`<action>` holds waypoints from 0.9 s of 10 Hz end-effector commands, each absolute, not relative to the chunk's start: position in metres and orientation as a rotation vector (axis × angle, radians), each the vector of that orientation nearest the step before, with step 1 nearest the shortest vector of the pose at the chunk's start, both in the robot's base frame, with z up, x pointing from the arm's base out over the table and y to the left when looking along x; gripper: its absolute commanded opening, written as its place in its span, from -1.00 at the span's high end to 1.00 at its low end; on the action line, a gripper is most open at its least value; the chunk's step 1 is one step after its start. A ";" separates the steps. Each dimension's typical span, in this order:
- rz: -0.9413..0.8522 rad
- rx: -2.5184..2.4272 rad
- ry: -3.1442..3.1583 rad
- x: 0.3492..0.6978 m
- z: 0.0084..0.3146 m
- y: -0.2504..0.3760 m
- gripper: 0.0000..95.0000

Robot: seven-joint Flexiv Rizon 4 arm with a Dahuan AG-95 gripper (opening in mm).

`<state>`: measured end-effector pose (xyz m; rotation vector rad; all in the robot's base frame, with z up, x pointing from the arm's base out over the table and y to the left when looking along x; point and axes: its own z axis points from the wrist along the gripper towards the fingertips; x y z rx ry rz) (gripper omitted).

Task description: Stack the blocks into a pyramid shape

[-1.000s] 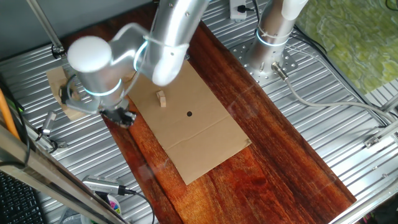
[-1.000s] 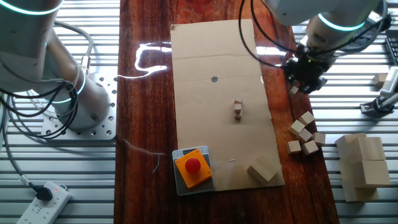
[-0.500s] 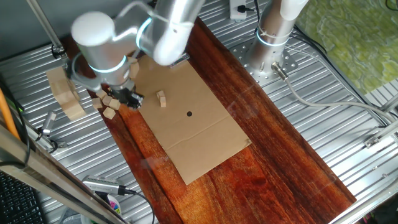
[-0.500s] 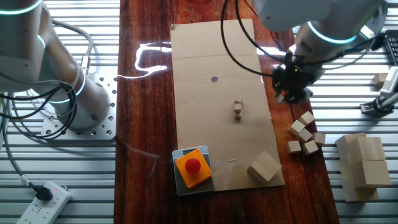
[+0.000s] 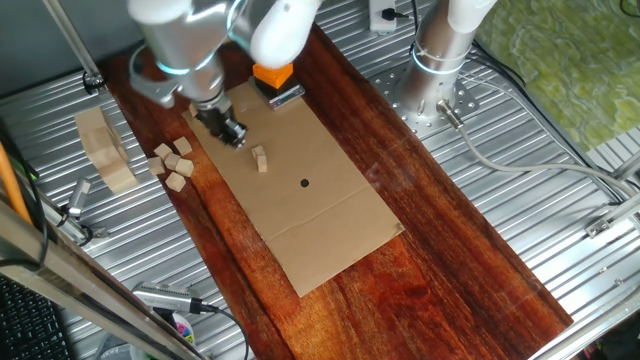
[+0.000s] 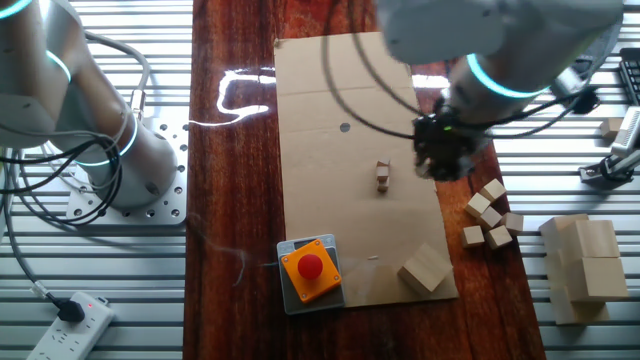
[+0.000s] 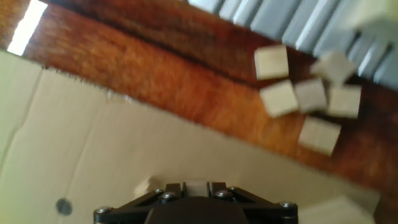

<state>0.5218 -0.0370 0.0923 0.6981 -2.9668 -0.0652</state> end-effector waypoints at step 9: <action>-0.097 0.531 -3.010 0.483 0.084 -0.019 1.00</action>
